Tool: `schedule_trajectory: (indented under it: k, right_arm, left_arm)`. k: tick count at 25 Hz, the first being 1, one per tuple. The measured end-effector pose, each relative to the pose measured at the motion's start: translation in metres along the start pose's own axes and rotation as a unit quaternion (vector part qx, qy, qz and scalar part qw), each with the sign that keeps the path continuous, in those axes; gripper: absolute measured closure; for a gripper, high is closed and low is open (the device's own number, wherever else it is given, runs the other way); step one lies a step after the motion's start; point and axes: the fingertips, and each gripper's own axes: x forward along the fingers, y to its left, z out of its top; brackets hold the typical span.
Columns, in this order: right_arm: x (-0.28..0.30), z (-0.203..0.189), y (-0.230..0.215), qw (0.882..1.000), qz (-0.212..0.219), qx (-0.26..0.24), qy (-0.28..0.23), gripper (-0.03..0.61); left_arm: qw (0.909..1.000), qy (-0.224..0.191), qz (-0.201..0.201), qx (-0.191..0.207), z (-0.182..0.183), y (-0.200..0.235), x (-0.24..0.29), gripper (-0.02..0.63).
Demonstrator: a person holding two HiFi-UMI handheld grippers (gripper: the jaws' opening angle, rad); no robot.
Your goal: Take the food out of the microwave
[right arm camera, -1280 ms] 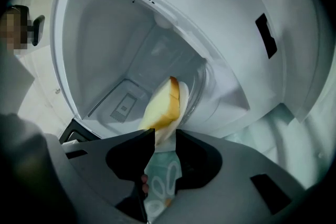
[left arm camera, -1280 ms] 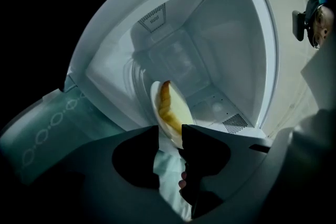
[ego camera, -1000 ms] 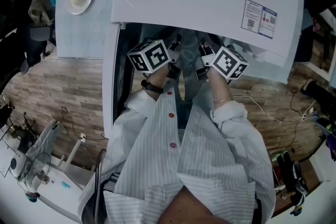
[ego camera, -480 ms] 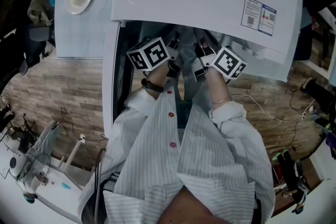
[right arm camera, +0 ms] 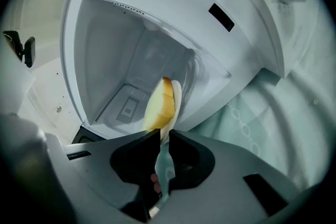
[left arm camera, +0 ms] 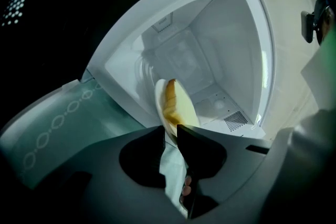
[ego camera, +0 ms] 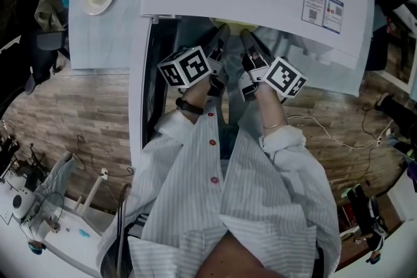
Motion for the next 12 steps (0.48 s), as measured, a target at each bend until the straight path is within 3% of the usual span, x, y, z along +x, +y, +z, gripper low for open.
schedule_trajectory:
  k: [12]
  right_arm:
    - [-0.021,-0.015,0.002,1.0,0.003,-0.007,-0.006,0.506]
  left_arm:
    - [0.9999,0.004,-0.004,0.015,-0.019,-0.005,-0.018,0.537]
